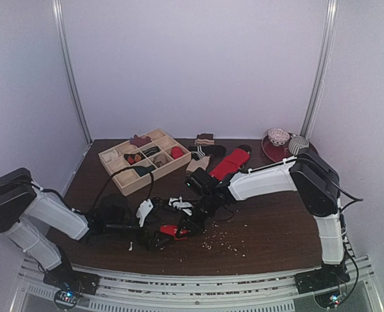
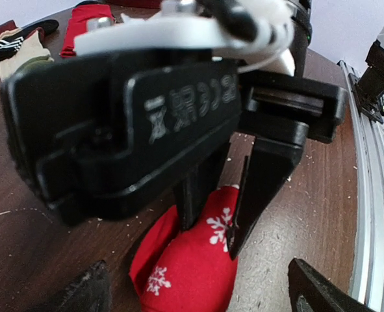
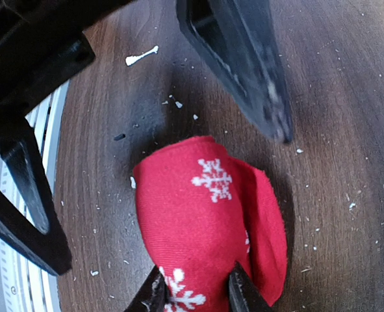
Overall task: Roll the socks
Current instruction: Pick up the sock from the center of the board.
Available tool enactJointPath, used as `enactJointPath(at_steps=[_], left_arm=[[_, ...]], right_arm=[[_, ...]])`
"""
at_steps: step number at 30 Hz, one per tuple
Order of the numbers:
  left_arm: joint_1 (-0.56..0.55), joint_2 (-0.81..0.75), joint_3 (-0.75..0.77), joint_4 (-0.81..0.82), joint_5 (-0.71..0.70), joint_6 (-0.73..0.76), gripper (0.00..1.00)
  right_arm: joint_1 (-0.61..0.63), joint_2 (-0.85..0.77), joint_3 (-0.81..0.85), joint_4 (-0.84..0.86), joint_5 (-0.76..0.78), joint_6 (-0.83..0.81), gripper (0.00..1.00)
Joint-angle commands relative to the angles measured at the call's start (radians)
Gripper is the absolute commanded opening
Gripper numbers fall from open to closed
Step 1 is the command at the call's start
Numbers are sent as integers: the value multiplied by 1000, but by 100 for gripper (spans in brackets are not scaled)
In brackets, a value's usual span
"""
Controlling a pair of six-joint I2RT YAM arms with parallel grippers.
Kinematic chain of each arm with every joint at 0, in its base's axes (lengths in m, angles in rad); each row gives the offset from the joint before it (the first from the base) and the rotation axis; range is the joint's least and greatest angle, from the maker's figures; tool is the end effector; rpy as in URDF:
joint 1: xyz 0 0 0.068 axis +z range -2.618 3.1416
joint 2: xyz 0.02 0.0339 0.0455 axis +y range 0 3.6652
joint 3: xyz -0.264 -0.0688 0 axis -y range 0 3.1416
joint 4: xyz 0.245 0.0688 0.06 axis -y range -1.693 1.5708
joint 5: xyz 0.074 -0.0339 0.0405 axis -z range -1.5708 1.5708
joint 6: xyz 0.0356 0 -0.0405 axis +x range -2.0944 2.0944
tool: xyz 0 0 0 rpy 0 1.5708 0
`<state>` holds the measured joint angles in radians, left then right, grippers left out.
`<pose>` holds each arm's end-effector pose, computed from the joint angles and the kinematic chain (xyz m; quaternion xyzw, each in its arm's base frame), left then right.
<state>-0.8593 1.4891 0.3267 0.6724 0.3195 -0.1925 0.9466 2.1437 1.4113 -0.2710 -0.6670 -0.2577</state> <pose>0.1521 -0.1936 0.1249 0.3544 0.7732 -0.3729 0.3708 0.2394 0.3701 0.1301 -0.5893 0.6957 0.3851 0.1428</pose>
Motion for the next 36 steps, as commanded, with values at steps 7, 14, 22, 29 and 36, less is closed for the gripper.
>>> enactJointPath(at_steps=[7,14,22,29,36], left_arm=[[-4,110,17,181,62,-68,86],[-3,140,-7,192,58,-71,79],[16,142,-33,164,-1,-74,85],[19,206,-21,217,65,-95,81],[21,241,-26,238,78,-111,75]], right_arm=[[-4,137,-111,-288,179,23,27],[-4,145,-111,-294,179,23,27],[-5,149,-115,-293,173,21,27],[-4,156,-115,-292,169,19,27],[-5,157,-119,-294,166,17,27]])
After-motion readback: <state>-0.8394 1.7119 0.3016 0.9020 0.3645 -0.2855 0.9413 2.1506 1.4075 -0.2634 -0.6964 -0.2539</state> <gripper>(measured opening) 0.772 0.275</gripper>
